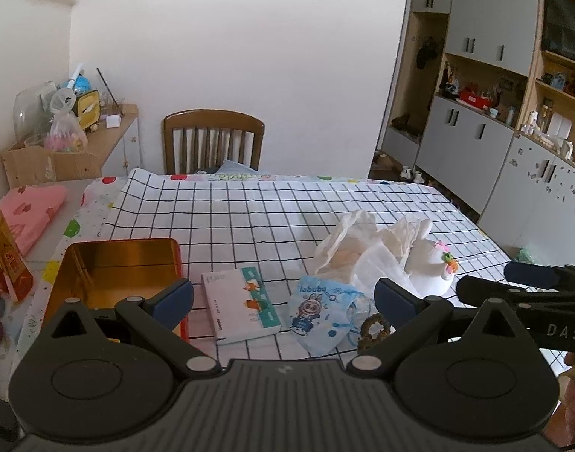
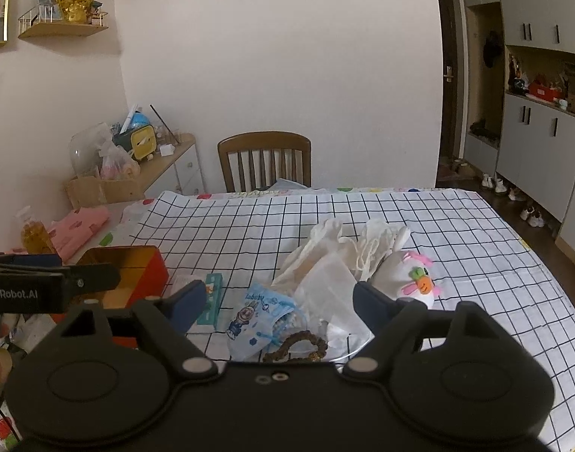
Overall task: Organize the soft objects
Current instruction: 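Move both tools toward the blue packet and bead bracelet on the table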
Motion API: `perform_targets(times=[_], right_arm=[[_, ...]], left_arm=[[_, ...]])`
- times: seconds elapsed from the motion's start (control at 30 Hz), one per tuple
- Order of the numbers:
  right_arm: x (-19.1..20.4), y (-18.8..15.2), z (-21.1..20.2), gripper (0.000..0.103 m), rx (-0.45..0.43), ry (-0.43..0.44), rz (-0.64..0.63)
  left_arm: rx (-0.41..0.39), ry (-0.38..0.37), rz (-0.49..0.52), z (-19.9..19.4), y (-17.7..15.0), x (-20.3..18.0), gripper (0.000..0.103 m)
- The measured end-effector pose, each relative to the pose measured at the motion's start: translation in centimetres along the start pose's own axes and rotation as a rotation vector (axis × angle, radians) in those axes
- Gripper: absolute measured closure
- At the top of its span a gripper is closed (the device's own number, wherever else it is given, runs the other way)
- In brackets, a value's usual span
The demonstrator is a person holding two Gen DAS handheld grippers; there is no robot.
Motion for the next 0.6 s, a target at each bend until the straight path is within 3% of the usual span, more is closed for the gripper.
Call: perform_targets(times=[0.6], right_arm=[[0.5,0.0,-0.4,0.018,-0.011,0.010,-0.034]], left_arm=[[-0.010,-0.012,0.048,-0.3,0.0,-1.7,0.000]])
Point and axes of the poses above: each gripper's, at about its wrist camera, not at the fingertips, and z roughly the way its jaws point, x to its left, y to its top, the point moved 2 cm from there along z, roughly the way its jaws point, and after that the axes turned 15 degrees about x, right-handed, at the moved point
